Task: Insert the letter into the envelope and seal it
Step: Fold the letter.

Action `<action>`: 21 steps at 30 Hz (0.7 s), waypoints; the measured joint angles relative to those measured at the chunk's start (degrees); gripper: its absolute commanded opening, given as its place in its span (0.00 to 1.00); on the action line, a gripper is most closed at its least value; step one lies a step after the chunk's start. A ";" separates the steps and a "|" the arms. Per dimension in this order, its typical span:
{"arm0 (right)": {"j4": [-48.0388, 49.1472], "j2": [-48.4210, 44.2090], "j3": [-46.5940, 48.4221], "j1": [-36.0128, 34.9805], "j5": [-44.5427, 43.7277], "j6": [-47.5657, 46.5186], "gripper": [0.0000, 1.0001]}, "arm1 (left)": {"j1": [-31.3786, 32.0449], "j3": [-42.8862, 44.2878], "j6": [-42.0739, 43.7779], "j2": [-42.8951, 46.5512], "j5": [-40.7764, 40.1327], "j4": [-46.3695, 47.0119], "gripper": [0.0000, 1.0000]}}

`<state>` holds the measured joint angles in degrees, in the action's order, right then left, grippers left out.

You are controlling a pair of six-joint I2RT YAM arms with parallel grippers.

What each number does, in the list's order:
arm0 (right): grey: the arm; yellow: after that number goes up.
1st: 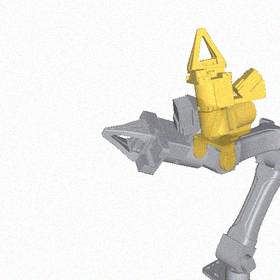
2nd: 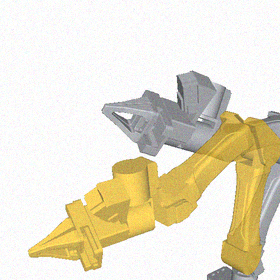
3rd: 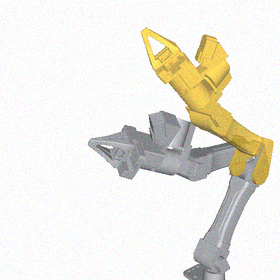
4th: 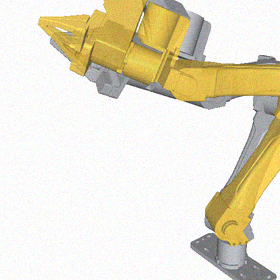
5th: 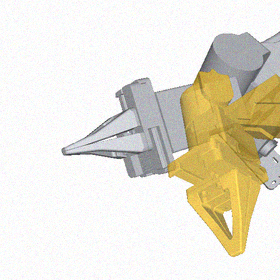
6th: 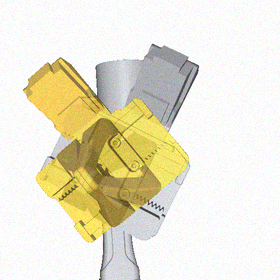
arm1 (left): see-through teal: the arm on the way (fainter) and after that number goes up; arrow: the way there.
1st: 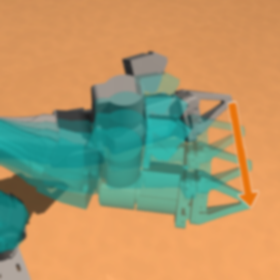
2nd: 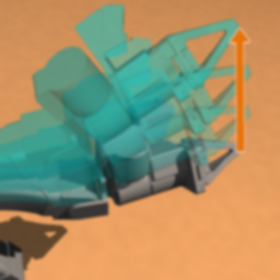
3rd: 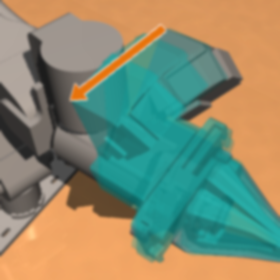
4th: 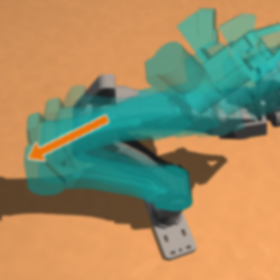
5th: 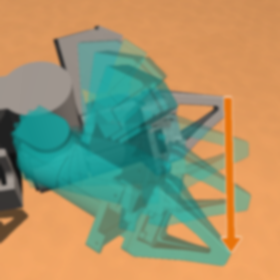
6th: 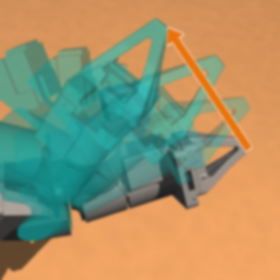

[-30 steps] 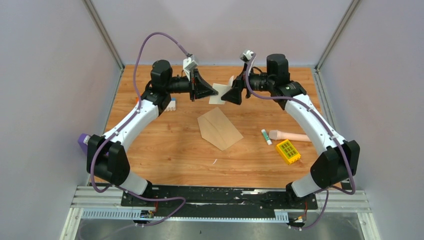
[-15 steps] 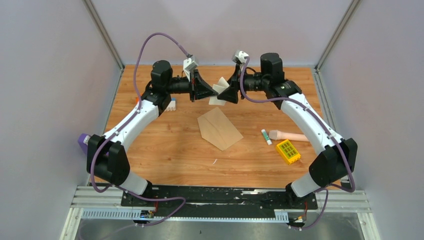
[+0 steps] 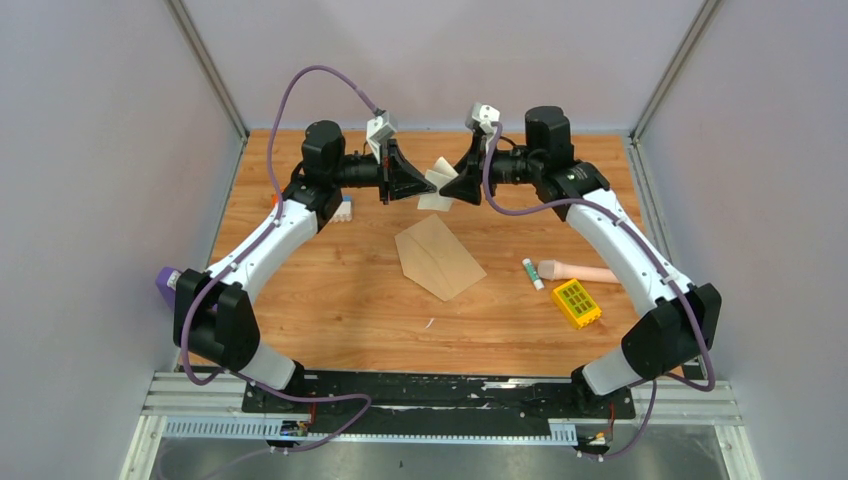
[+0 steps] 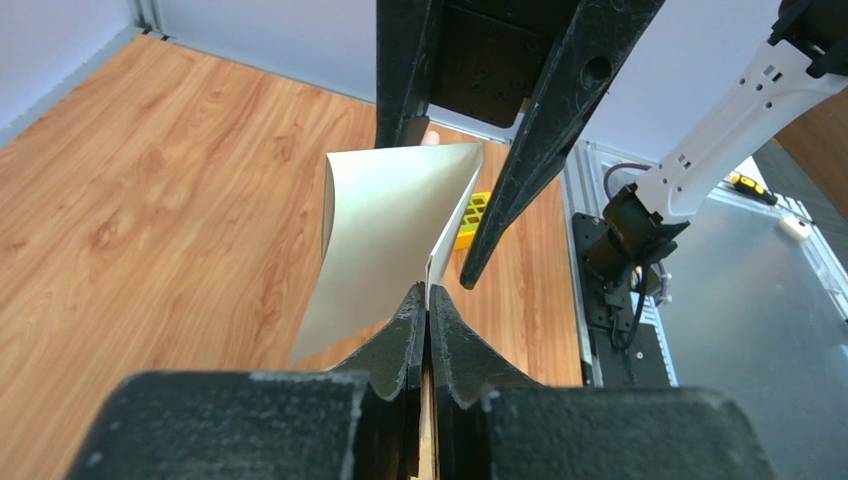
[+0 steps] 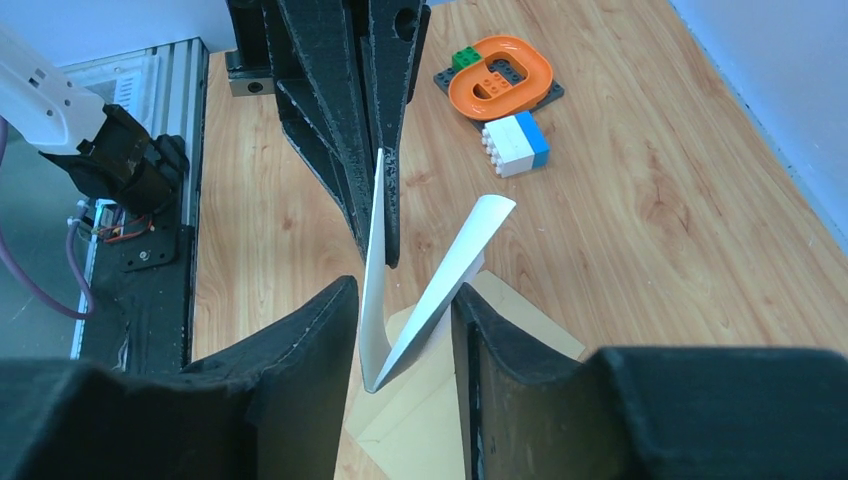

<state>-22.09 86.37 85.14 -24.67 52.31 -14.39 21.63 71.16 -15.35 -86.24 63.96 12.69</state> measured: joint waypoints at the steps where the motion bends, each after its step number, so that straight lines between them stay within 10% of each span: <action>1: -0.02 -0.07 0.00 0.00 -0.04 -0.28 0.42 | 0.00 0.00 -0.02 0.00 0.00 -0.02 0.08; 10: -1.70 -0.22 0.00 -0.04 -0.52 -3.56 0.71 | 0.00 -0.02 0.00 0.00 -0.04 0.00 0.08; 21: -9.20 -0.26 6.03 -2.99 -5.18 -12.79 0.68 | 0.00 -0.61 0.00 0.00 -0.09 0.00 0.09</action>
<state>-31.29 86.11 91.18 -27.66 47.13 -27.18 21.63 70.54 -15.35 -86.24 63.88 12.69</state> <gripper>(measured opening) 0.685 0.085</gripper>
